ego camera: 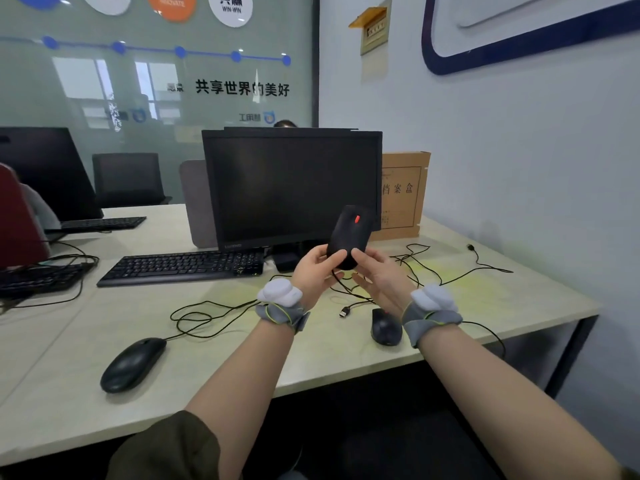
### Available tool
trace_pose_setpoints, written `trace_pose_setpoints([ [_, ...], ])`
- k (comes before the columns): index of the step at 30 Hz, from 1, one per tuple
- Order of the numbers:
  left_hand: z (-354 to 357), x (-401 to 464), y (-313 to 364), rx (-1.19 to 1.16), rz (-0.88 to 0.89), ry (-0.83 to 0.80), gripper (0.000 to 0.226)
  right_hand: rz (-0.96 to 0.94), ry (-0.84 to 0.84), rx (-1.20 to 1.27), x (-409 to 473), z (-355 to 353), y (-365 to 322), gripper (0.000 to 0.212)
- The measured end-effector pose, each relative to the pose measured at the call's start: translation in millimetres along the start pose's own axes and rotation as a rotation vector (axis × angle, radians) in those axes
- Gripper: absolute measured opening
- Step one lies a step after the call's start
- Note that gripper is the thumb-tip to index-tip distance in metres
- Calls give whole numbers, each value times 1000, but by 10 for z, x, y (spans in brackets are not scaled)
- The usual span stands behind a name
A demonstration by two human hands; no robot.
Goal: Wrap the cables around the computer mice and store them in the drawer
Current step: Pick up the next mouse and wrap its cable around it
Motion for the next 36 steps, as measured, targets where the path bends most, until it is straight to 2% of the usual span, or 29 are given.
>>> trace_pose_setpoints([
  [2, -15, -9, 29, -32, 22, 38, 23, -47, 20, -106, 18, 14, 50, 22],
  [4, -1, -12, 114, -78, 45, 55, 23, -119, -41, -251, 22, 60, 76, 25],
  [7, 17, 12, 287, -188, 54, 70, 8, -225, -207, -842, 49, 133, 246, 28],
  [9, -19, 49, 393, -215, 78, 72, 9, -277, -174, -1080, 127, 100, 279, 23],
  [13, -264, 116, 488, -183, 142, 127, 33, -375, 52, -1084, 319, -46, -34, 22],
  [16, -494, 151, 507, -198, 173, 186, 36, -468, 178, -1213, 432, -246, -302, 23],
  [20, -639, 188, 488, -189, 176, 191, 30, -486, 90, -943, 449, -294, -475, 18],
  [24, -622, 211, 377, -46, 185, 270, 44, -490, -9, -815, 387, -172, -567, 15],
  [27, -632, 222, 280, 159, 191, 351, 46, -510, -47, -790, 336, -159, -636, 13],
  [32, -576, 181, 188, 501, 240, 270, 47, -596, 6, -761, 247, -181, -768, 17],
  [34, -497, 136, 175, 553, 240, 170, 43, -617, 19, -746, 235, -203, -811, 17],
  [36, -387, 63, 171, 547, 217, 5, 33, -634, 24, -739, 218, -224, -851, 18],
])
Point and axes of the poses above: each hand's wrist, its own x-axis towards the middle knuckle, its own z-axis out of the palm, y = z × x, the point moved 5 cm from there along x, towards the middle knuckle, and after that the axes turned 10 degrees about y, right-handed, at the moved point
